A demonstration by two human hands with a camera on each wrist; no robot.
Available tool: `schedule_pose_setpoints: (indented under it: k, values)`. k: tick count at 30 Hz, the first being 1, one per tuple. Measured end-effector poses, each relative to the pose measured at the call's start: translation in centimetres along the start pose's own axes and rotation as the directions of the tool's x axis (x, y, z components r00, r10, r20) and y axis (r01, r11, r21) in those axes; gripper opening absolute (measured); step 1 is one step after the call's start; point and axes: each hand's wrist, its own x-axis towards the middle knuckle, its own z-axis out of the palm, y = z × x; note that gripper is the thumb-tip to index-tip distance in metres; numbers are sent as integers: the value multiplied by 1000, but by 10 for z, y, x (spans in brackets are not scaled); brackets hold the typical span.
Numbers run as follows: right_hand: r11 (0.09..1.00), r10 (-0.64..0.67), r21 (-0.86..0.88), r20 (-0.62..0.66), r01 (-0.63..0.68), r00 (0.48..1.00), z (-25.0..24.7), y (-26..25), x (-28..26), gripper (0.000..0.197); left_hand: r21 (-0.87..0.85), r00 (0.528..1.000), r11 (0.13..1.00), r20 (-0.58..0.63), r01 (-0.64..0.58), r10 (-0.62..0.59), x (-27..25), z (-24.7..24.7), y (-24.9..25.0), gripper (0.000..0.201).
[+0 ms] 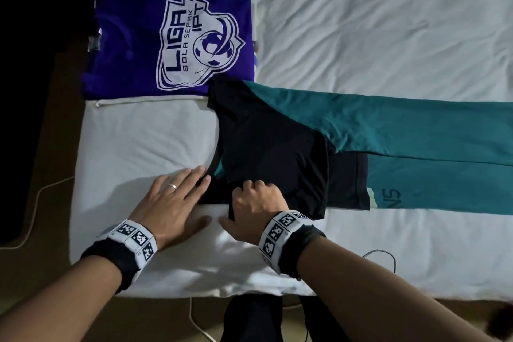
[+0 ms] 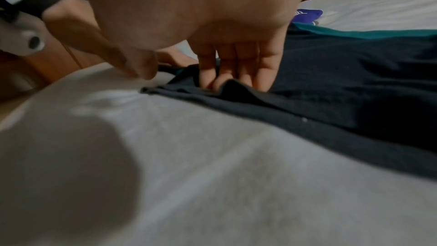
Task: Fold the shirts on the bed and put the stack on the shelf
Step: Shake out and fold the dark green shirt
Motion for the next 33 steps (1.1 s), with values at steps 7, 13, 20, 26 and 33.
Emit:
schedule_pose_setpoints:
  k: [7, 13, 20, 26, 33]
  values:
    - [996, -26, 87, 137, 14, 990, -22, 8, 5, 14, -266, 955, 963, -276, 37, -113, 41, -34, -2, 41]
    - [777, 78, 601, 202, -187, 976, -58, 78, 19, 17, -396, 910, 918, -368, 32, -190, 102, -66, 1, 53]
    - [533, 430, 775, 99, -341, 898, -90, 201, 22, 30, -402, 961, 912, -212, 82, -180, 170, -93, 17, 68]
    - [521, 591, 710, 100, -474, 800, -90, 257, 32, 24, -293, 927, 922, -199, 253, -318, 199, -100, 8, 55]
    - [602, 627, 642, -13, -475, 779, -89, 271, 48, 18, -284, 903, 920, -255, 272, -346, 212, -101, -7, 21]
